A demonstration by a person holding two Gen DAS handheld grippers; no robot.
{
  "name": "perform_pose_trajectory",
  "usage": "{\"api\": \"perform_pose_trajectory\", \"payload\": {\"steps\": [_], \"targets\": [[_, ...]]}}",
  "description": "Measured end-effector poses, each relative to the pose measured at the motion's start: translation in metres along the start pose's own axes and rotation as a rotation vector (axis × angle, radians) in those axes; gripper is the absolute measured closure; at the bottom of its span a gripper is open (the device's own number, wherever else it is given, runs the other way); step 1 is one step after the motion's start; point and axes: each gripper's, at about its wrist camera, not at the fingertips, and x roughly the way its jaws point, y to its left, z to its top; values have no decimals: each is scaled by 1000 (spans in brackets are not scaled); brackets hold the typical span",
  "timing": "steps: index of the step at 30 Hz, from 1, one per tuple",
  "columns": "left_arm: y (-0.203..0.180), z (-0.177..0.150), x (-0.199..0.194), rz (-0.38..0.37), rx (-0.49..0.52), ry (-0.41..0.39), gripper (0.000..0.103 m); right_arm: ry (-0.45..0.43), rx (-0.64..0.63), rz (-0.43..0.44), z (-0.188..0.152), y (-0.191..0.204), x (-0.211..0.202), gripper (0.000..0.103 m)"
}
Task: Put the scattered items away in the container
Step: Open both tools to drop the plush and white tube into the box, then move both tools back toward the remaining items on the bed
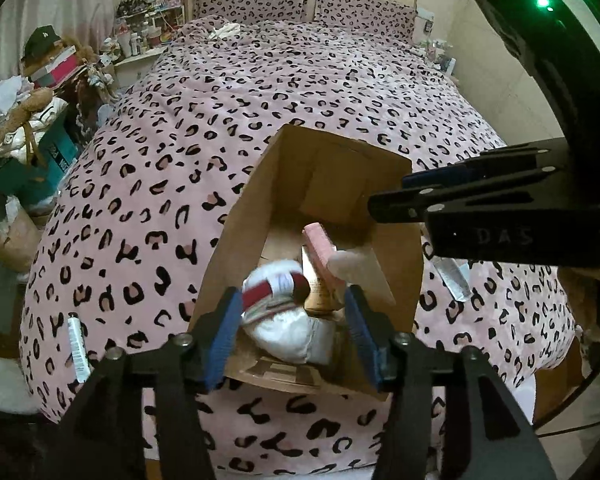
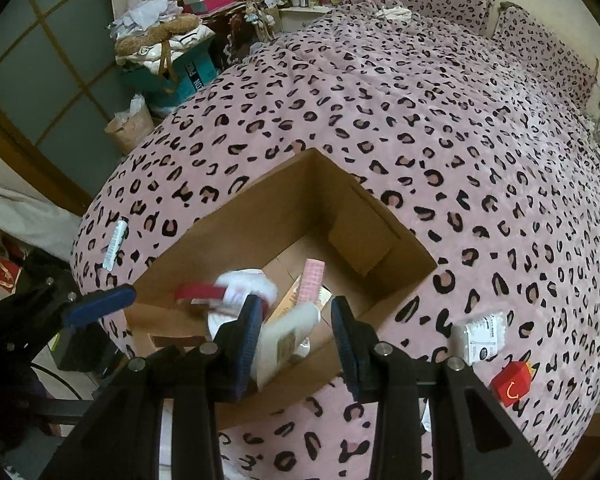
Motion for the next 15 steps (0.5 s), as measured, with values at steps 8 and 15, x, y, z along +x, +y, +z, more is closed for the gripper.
{"api": "perform_pose_trajectory", "payload": {"steps": [8, 15], "targets": [[-8, 0, -7, 23, 17, -7, 42, -12, 7, -1, -7, -5, -11, 67], [-28, 1, -19, 15, 37, -31, 41, -37, 55, -33, -30, -34, -34, 67]]}}
